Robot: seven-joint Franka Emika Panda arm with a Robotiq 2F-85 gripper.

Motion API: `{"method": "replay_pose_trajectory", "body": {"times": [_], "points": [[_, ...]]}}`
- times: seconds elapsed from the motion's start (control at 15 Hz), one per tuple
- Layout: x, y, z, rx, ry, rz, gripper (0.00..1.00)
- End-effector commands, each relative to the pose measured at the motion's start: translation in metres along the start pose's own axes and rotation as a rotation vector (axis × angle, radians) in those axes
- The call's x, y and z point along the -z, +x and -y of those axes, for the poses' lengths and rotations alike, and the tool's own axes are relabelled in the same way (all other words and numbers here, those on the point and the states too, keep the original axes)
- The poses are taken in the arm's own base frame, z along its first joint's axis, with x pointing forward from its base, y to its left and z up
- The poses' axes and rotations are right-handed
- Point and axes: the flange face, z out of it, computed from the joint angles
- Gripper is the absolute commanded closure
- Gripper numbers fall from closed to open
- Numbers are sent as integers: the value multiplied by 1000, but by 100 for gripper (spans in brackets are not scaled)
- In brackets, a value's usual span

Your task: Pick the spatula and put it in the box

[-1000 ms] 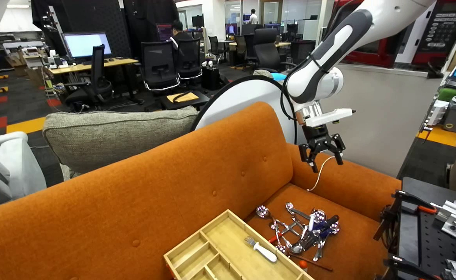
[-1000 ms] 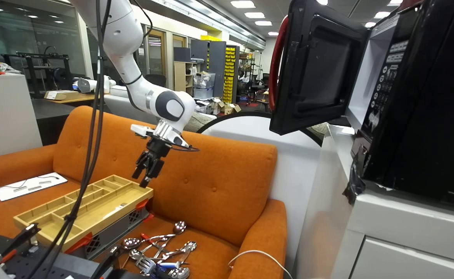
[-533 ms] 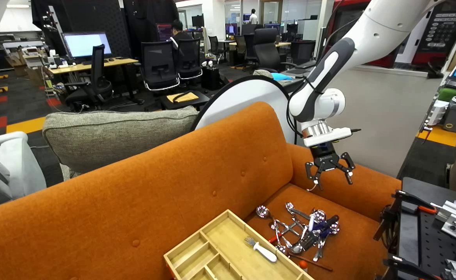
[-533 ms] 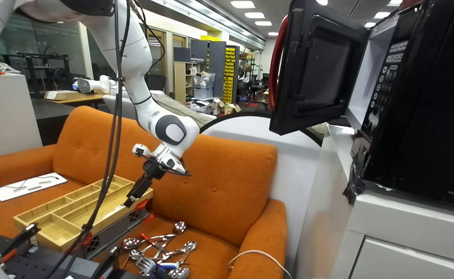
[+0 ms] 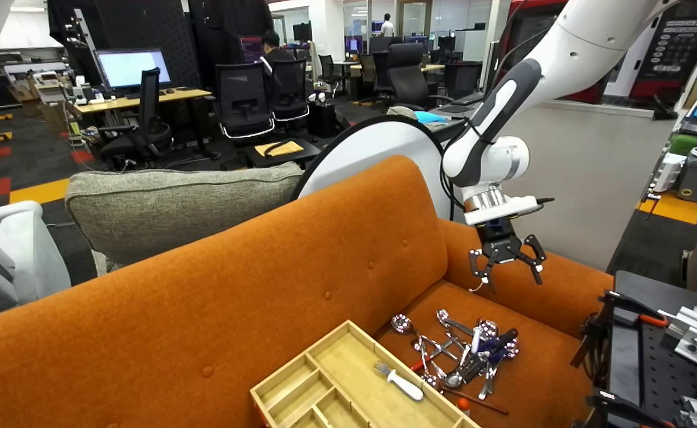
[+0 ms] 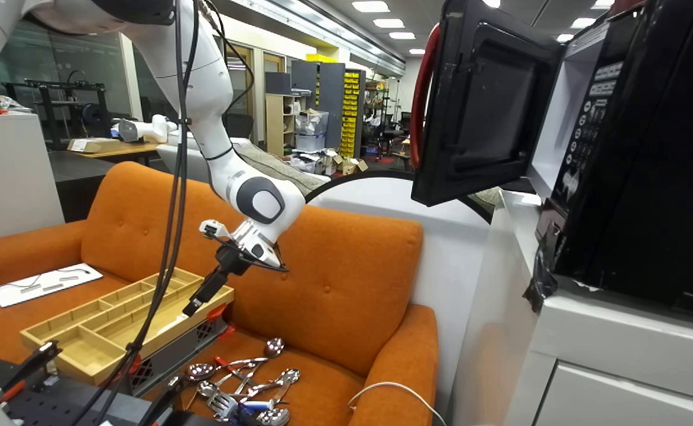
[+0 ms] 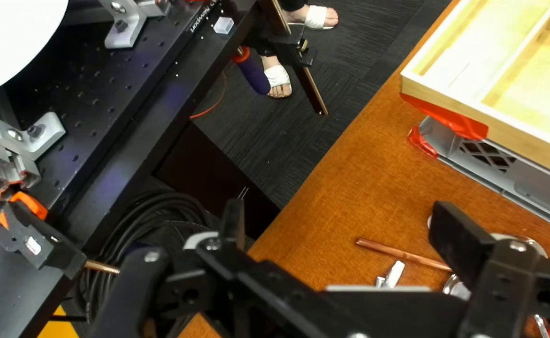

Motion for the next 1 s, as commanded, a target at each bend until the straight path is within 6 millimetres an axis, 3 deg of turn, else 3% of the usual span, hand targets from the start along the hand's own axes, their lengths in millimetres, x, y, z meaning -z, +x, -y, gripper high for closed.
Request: {"method": "replay_pose_trajectory", "body": {"times": [0.0, 0.2, 0.47, 0.67, 0.93], "points": [[-3, 6, 1, -23, 14, 30, 0], [-22, 26, 0, -108, 51, 86, 0], [-53, 66, 1, -260, 222, 179, 0], [-69, 91, -4, -390, 289, 107, 0], [-78, 98, -6, -375, 270, 104, 0]]}}
